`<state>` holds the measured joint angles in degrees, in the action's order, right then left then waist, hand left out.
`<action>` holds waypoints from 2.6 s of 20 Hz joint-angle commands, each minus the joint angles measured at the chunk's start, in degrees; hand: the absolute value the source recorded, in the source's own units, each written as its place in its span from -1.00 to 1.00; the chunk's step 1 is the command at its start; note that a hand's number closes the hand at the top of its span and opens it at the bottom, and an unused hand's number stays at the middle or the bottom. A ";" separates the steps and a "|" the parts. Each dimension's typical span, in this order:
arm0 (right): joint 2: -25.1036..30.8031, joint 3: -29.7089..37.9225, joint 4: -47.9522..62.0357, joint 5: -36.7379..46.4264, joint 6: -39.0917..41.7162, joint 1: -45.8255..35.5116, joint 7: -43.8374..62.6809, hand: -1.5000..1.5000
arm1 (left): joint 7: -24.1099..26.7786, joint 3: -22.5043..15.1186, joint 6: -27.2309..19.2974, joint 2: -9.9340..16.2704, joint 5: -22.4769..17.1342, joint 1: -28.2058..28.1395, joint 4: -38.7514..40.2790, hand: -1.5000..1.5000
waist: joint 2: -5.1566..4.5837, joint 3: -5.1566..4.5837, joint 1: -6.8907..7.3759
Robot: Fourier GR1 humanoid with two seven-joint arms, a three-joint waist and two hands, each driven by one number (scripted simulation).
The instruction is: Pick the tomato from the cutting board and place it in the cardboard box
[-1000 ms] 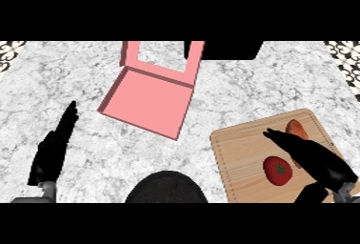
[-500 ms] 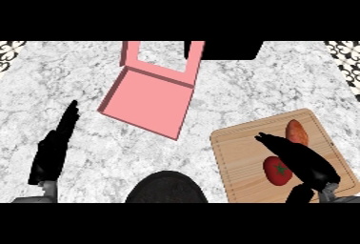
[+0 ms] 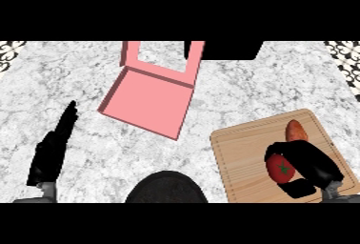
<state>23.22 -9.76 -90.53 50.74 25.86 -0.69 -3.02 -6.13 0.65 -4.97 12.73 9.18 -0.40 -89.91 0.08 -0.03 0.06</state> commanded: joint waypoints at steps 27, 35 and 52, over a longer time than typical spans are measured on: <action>-6.88 14.70 39.07 -4.31 -14.31 -49.40 -25.71 1.00 | 3.12 1.04 1.13 -2.23 1.01 1.13 3.44 0.00 | -0.49 0.09 1.42; -11.74 16.72 34.64 -13.12 -2.09 -58.02 -21.93 1.00 | 0.99 0.87 0.23 -2.56 2.12 -0.54 -0.45 0.00 | -0.01 0.03 0.64; -23.16 6.00 46.92 -14.96 -11.58 -74.16 -3.69 1.00 | 2.75 1.55 1.47 -2.89 3.16 3.59 5.75 0.00 | -0.42 -0.03 1.56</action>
<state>0.90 -0.66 -49.26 36.82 16.59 -70.60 -8.77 -4.40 2.34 -2.90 10.60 11.59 1.78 -86.88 -0.17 -0.04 1.35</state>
